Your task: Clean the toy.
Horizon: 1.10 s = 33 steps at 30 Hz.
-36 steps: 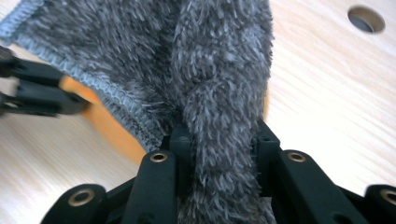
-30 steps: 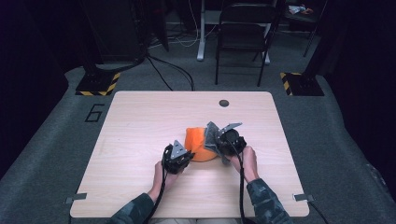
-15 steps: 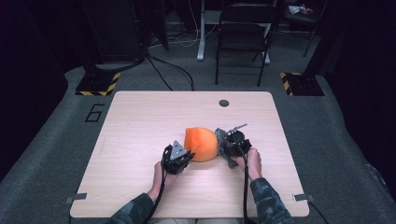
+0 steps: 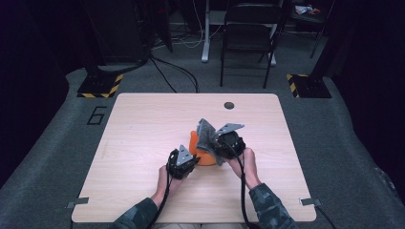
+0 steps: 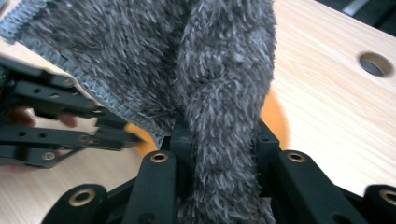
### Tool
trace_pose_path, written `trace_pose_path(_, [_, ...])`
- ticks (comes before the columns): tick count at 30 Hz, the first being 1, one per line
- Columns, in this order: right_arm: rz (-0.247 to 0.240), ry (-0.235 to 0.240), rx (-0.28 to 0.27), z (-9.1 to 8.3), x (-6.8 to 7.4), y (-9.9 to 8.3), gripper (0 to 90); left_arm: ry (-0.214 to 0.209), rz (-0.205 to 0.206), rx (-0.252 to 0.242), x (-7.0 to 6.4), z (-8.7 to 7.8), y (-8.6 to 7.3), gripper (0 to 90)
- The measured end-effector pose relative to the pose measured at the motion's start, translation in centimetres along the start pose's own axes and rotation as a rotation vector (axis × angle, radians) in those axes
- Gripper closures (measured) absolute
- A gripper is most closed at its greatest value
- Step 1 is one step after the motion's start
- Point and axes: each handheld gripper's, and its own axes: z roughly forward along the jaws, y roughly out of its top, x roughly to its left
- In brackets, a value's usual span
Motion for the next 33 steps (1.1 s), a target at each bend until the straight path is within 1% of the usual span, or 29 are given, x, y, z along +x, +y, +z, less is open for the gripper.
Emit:
trace_pose_path(1, [-0.038,-0.017,0.009,0.4,0.4,0.0,69.4,0.002,0.000,0.001,0.0,0.0,0.0,84.1])
trace_pose_path(2, [-0.056,-0.037,0.041,0.8,0.7,-0.1,69.3,0.002,0.000,0.001,0.0,0.0,0.0,84.1])
trace_pose_path(3, [-0.068,-0.037,0.048,1.3,0.6,-0.3,69.2,-0.002,0.001,0.003,0.0,0.0,0.0,84.0])
trace_pose_path(4, [-0.051,-0.038,0.050,1.6,0.5,-0.6,69.3,-0.003,0.000,0.002,0.0,0.1,0.0,84.1])
trace_pose_path(5, [-0.059,-0.038,0.051,1.7,0.2,-0.8,69.2,-0.005,0.004,0.002,0.0,0.1,0.0,84.1])
trace_pose_path(6, [-0.032,-0.031,0.062,1.7,0.0,-0.9,69.2,-0.005,0.004,0.002,0.0,0.1,0.0,84.1])
trace_pose_path(7, [-0.025,-0.029,0.064,1.6,-0.3,-0.9,69.1,-0.005,0.003,0.002,0.0,0.1,0.0,84.1])
trace_pose_path(9, [-0.029,-0.035,0.079,1.6,-0.8,-1.1,69.1,-0.006,-0.001,0.002,0.0,0.1,0.0,84.1])
trace_pose_path(11, [-0.008,-0.040,0.087,1.6,-1.2,-1.3,69.1,-0.004,0.001,0.001,0.0,0.1,0.0,84.1])
trace_pose_path(12, [-0.009,-0.046,0.099,1.6,-1.5,-1.4,69.0,-0.003,-0.001,0.001,0.0,0.1,0.0,84.0])
trace_pose_path(13, [-0.001,-0.051,0.106,1.7,-1.7,-1.5,69.0,-0.003,-0.001,0.000,0.0,0.1,0.0,84.1])
trace_pose_path(14, [0.019,-0.056,0.113,1.7,-2.0,-1.7,68.9,-0.004,-0.002,0.000,0.0,0.1,0.0,84.1])
trace_pose_path(15, [0.024,-0.058,0.121,1.8,-2.4,-1.8,68.8,-0.004,-0.003,-0.001,0.1,0.1,0.0,84.0])
trace_pose_path(17, [0.053,-0.053,0.137,2.0,-3.2,-2.3,68.7,-0.008,-0.007,-0.001,0.1,0.1,0.0,84.1])
trace_pose_path(18, [0.053,-0.053,0.137,2.0,-3.2,-2.3,68.7,-0.008,-0.007,-0.001,0.1,0.1,0.0,84.0])
trace_pose_path(19, [0.068,-0.064,0.154,2.3,-3.9,-2.7,68.7,-0.009,-0.009,-0.002,0.1,0.1,0.0,84.0])
trace_pose_path(20, [0.078,-0.072,0.165,2.4,-4.1,-3.0,68.7,-0.010,-0.009,-0.002,0.1,0.1,0.0,84.0])
trace_pose_path(21, [0.077,-0.073,0.170,2.5,-4.4,-3.2,68.7,-0.010,-0.010,-0.002,0.1,0.1,0.0,84.0])
trace_pose_path(23, [0.104,-0.082,0.191,3.0,-5.0,-3.9,68.7,-0.010,-0.012,-0.003,0.1,0.1,0.0,84.0])
trace_pose_path(25, [0.114,-0.090,0.213,3.5,-5.4,-4.4,68.7,-0.008,-0.014,-0.004,0.1,0.1,0.0,84.0])
trace_pose_path(26, [0.149,-0.087,0.232,4.0,-5.6,-4.8,68.7,-0.010,-0.016,-0.003,0.1,0.1,0.0,84.0])
trace_pose_path(27, [0.152,-0.081,0.243,4.3,-5.8,-5.2,68.7,-0.011,-0.016,-0.002,0.2,0.1,-0.1,84.0])
trace_pose_path(28, [0.160,-0.089,0.272,4.8,-6.0,-5.6,68.6,-0.011,-0.015,-0.003,0.2,0.1,-0.1,84.0])
trace_pose_path(29, [0.169,-0.081,0.291,5.2,-6.1,-5.9,68.6,-0.011,-0.016,-0.003,0.2,0.1,-0.1,83.9])
trace_pose_path(30, [0.177,-0.071,0.292,5.5,-6.2,-6.2,68.6,-0.011,-0.016,-0.003,0.2,0.1,-0.1,83.9])
trace_pose_path(31, [0.177,-0.071,0.286,5.7,-6.2,-6.3,68.6,-0.010,-0.021,-0.004,0.2,0.1,-0.1,83.9])
trace_pose_path(32, [0.169,-0.084,0.290,5.6,-6.1,-6.1,68.6,-0.010,-0.021,-0.004,0.3,0.0,-0.1,83.9])
trace_pose_path(33, [0.169,-0.084,0.290,5.6,-6.1,-6.1,68.6,-0.010,-0.021,-0.004,0.3,0.0,-0.1,83.8])
